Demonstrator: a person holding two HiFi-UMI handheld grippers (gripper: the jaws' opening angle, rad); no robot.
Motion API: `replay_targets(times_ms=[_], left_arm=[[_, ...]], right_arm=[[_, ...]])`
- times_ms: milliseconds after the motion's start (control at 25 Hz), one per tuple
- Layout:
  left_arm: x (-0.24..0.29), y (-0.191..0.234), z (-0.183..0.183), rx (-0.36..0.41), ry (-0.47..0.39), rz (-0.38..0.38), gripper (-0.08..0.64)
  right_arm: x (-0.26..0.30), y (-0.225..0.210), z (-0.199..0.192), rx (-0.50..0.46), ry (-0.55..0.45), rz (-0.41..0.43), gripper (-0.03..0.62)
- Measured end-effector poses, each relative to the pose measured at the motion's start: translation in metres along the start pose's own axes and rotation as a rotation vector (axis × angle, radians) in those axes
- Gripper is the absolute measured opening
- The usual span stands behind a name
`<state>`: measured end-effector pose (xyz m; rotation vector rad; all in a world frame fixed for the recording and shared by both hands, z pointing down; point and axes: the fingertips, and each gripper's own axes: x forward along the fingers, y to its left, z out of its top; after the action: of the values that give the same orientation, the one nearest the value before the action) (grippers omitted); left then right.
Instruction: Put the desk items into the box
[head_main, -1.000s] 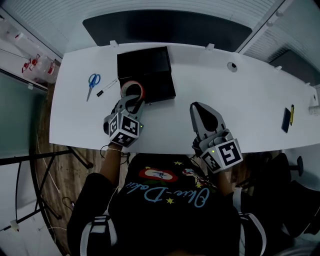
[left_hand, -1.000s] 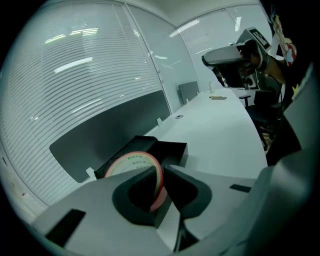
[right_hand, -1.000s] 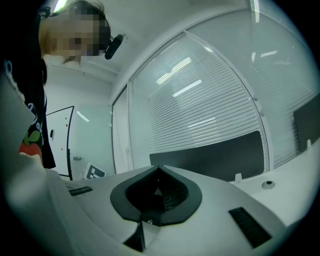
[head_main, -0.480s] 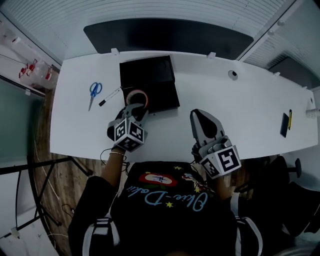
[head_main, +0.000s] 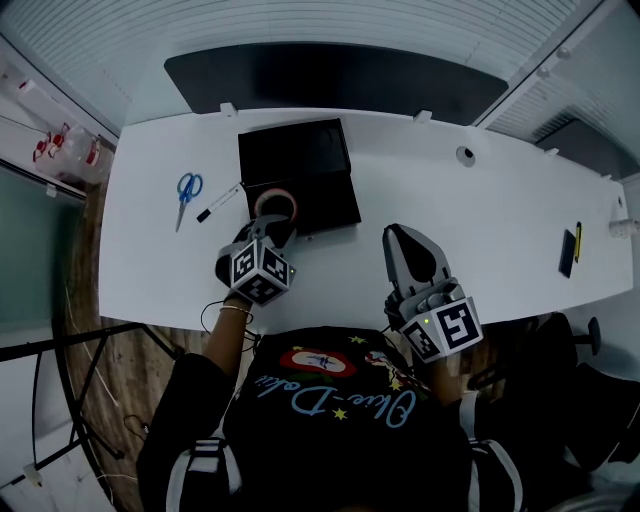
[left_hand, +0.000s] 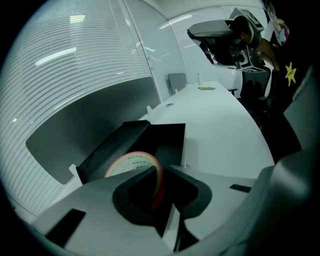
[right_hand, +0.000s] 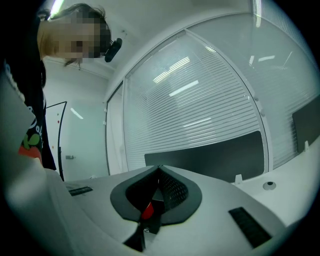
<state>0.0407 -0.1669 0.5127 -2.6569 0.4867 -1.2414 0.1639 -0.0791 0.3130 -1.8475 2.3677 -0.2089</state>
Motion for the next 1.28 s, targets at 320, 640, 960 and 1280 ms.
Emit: replay_targets(times_ms=[320, 640, 960, 1280], left_arm=[[0.015, 0.002, -0.009, -0.006, 0.024, -0.044, 0.069], [0.023, 0.007, -0.013, 0.001, 0.055, -0.068, 0.069], [0.025, 0.005, -0.015, -0.011, 0.084, -0.092, 0.066], [0.025, 0.005, -0.015, -0.013, 0.088, -0.099, 0.067]], right_arm=[[0.008, -0.006, -0.001, 0.001, 0.002, -0.023, 0.003], [0.01, -0.011, -0.004, 0.005, 0.017, -0.048, 0.003], [0.011, -0.012, -0.008, 0.013, 0.026, -0.062, 0.003], [0.011, -0.012, -0.008, 0.013, 0.028, -0.063, 0.003]])
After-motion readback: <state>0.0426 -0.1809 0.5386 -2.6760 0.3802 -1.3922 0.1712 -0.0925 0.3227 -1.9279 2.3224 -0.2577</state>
